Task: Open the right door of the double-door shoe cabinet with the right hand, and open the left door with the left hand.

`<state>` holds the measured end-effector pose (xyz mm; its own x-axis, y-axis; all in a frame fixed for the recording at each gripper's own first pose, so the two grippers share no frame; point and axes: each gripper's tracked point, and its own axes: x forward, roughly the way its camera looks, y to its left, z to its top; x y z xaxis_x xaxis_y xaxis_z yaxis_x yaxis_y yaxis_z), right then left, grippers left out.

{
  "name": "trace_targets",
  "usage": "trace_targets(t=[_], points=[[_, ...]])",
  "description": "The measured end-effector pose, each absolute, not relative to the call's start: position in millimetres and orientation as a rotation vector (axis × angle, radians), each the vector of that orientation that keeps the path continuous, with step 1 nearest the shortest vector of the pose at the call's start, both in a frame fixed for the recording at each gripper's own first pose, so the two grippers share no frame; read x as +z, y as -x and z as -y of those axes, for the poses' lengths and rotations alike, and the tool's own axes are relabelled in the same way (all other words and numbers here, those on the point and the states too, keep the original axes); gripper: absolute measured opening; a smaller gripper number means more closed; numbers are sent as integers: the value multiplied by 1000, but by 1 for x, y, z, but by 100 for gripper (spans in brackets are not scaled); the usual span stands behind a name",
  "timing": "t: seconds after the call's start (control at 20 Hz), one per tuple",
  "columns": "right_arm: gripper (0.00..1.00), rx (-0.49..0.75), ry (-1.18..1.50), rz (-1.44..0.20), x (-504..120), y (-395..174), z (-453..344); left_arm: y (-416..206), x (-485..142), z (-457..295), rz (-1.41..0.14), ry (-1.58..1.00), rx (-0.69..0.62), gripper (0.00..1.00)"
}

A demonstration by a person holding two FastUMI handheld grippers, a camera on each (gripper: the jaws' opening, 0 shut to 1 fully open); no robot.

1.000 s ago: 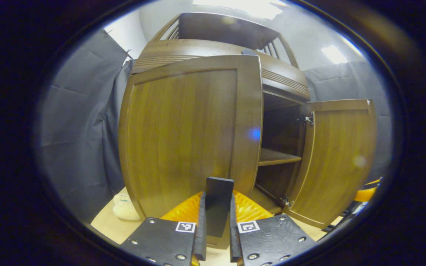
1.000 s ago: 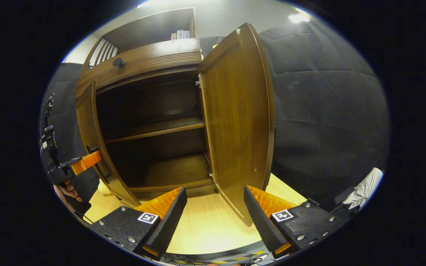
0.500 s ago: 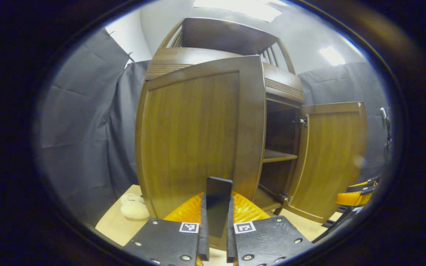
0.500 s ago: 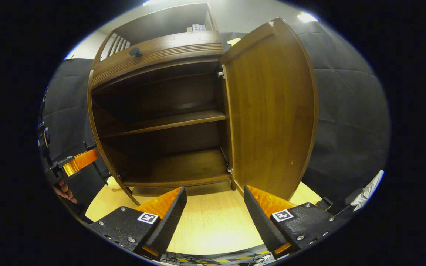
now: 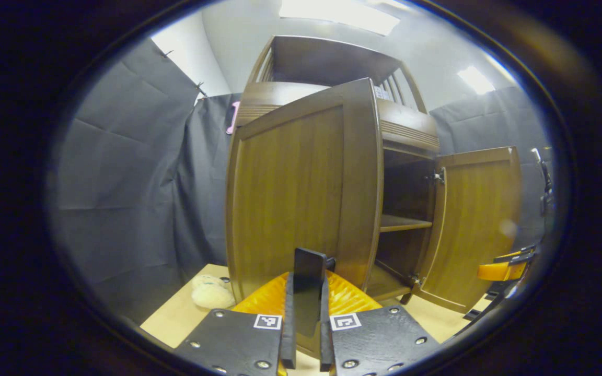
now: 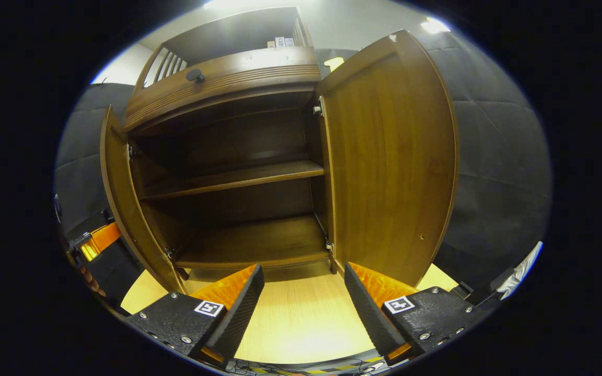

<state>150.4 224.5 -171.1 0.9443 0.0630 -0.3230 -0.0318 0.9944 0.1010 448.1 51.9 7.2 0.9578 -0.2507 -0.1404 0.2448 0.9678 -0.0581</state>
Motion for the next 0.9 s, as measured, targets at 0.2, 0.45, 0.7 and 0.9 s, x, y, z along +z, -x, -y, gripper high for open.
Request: trace_targets(t=[0.2,0.45,0.7,0.9], points=[[92,94,-66,-342,-173,-150,-240,-423,0,-86,-153,82,-206,26],[92,133,-49,-335,-172,-153,-255,-415,2,-131,-165,182,-151,12],[92,157,-36,-341,-170,-155,-264,-401,-1,-188,-159,189,-89,11],[92,180,-22,-331,-165,-158,-273,-401,1,-215,-140,205,-123,21]])
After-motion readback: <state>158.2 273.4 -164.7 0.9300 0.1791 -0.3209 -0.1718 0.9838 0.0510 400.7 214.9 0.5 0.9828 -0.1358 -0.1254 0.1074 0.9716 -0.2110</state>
